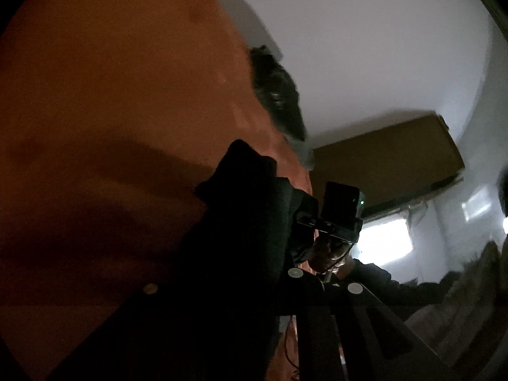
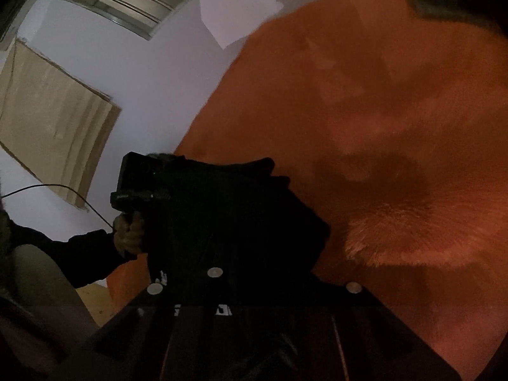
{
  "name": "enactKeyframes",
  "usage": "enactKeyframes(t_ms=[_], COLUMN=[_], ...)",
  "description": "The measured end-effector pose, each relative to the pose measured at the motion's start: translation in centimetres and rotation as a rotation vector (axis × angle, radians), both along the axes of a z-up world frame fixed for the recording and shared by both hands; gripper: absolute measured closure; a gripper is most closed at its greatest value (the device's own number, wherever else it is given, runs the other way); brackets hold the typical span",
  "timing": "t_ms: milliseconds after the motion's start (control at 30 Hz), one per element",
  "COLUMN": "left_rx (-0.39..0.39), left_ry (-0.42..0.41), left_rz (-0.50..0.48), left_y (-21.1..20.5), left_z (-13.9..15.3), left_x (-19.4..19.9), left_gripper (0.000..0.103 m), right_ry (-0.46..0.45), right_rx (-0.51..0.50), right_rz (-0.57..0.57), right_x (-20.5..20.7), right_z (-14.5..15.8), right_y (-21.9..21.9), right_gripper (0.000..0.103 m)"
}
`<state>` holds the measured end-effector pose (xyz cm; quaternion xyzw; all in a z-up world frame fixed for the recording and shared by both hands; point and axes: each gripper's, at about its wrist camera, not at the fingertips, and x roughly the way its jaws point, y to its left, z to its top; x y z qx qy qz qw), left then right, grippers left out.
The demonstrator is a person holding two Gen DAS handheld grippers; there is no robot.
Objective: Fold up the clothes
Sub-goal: 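Lift the folded black shirt with both grippers toward the patterned garment, then carry the shirt over and lower it onto the patterned garment with both grippers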
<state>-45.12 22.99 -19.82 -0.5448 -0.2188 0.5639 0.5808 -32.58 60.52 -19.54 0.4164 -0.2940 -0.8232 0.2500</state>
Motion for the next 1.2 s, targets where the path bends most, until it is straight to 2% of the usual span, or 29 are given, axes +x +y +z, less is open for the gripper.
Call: enactKeyframes(t_ms=[167,300,367,467,600,700,833,1000,1100,1200], left_rx=[0.033,0.088,0.106,0.146,0.204,0.212,0.219,0.231,0.225,0.183], left_ry=[0.094,0.155,0.181,0.210,0.185,0.234,0.291,0.299,0.259,0.214], left_rz=[-0.024,-0.051,-0.070,-0.102,-0.147,-0.181,-0.226,-0.258,-0.263,-0.260], left_y=[2.9,6.2,8.4,12.1,17.7,21.7,26.7,31.1,32.8,35.4], left_z=[6.1,11.8,14.9,19.9,26.3,31.1,36.4,39.1,38.6,36.7], left_x=[1.0,0.9,0.4,-0.5,-1.3,-0.6,1.2,4.4,6.3,8.0], left_gripper=[0.091,0.091,0.092,0.092,0.092,0.092,0.092,0.092,0.092,0.092], right_ry=[0.104,0.212,0.243,0.285,0.338,0.360,0.358,0.345,0.314,0.231], right_rx=[0.041,0.118,0.125,0.154,0.204,0.243,0.293,0.317,0.329,0.327], right_rz=[-0.079,-0.215,-0.270,-0.313,-0.363,-0.414,-0.478,-0.570,-0.639,-0.739], right_x=[3.9,6.9,7.9,9.1,10.2,11.9,14.5,18.3,20.2,21.7], right_z=[5.0,10.2,12.9,17.8,25.8,31.3,36.1,39.7,40.4,39.2], right_y=[1.1,3.1,5.1,8.2,10.9,13.3,16.1,18.8,20.3,21.8], right_gripper=[0.096,0.096,0.096,0.096,0.096,0.096,0.096,0.096,0.096,0.096])
